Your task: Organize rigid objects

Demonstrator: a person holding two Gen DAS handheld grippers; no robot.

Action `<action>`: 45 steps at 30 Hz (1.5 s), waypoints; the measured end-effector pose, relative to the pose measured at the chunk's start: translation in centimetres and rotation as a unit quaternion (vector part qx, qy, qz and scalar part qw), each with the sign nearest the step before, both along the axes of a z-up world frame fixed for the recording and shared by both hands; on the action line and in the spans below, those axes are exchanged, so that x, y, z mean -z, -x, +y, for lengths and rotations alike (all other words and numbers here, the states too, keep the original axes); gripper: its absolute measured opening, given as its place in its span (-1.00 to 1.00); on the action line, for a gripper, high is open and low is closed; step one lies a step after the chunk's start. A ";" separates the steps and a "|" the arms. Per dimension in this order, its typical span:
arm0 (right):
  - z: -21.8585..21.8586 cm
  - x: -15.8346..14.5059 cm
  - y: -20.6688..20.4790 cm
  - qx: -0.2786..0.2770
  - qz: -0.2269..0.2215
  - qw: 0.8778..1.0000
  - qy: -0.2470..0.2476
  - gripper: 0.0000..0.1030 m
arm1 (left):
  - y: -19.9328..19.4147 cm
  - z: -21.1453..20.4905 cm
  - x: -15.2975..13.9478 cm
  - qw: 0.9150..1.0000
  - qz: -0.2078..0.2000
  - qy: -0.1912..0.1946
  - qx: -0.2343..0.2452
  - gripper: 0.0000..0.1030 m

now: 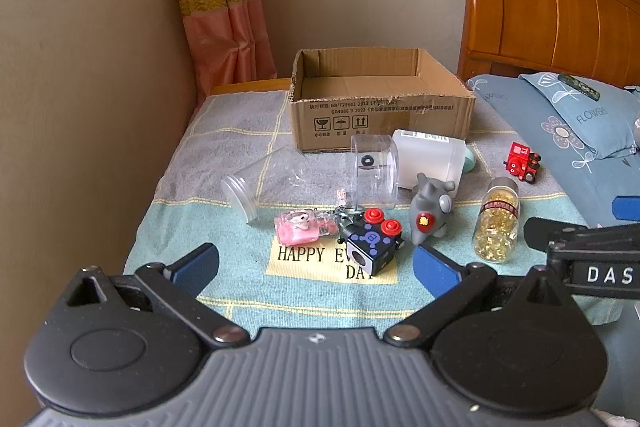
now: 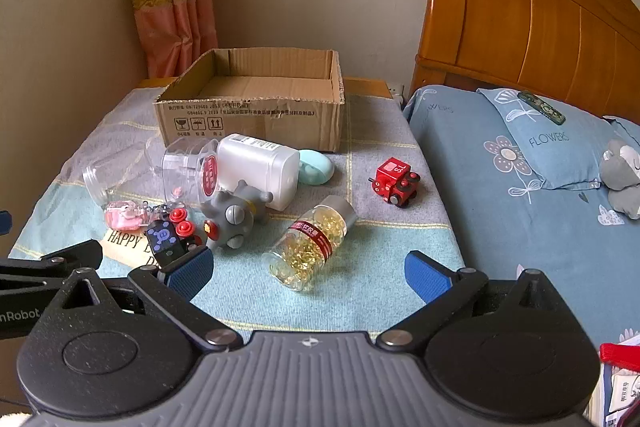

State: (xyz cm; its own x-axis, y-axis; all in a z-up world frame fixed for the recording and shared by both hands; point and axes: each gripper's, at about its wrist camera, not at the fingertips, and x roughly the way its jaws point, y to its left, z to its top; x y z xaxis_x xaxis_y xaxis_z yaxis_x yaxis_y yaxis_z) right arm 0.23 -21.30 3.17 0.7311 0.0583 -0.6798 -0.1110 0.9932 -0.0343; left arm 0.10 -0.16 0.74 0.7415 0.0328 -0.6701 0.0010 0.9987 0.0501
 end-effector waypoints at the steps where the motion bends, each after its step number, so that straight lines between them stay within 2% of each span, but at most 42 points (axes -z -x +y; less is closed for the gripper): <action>1: 0.0 0.0 0.0 0.000 0.000 1.000 0.000 1.00 | 0.1 -0.1 0.1 1.000 -0.001 0.000 0.000 0.99; 32: 0.1 -0.6 0.3 0.002 -0.014 1.000 0.005 1.00 | -0.2 0.2 -0.5 1.000 -0.006 0.006 -0.002 0.99; 45: 0.1 -0.8 0.5 -0.001 -0.021 1.000 0.003 1.00 | 0.2 -0.1 0.1 1.000 -0.011 0.003 -0.002 0.98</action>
State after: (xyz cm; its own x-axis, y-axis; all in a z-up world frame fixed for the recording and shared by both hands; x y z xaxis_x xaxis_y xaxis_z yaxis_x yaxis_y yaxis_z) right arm -0.31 -21.22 3.96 0.7585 0.0555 -0.6493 -0.1110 0.9928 -0.0448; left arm -0.14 -0.22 0.64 0.7557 0.0306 -0.6542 -0.0030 0.9991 0.0434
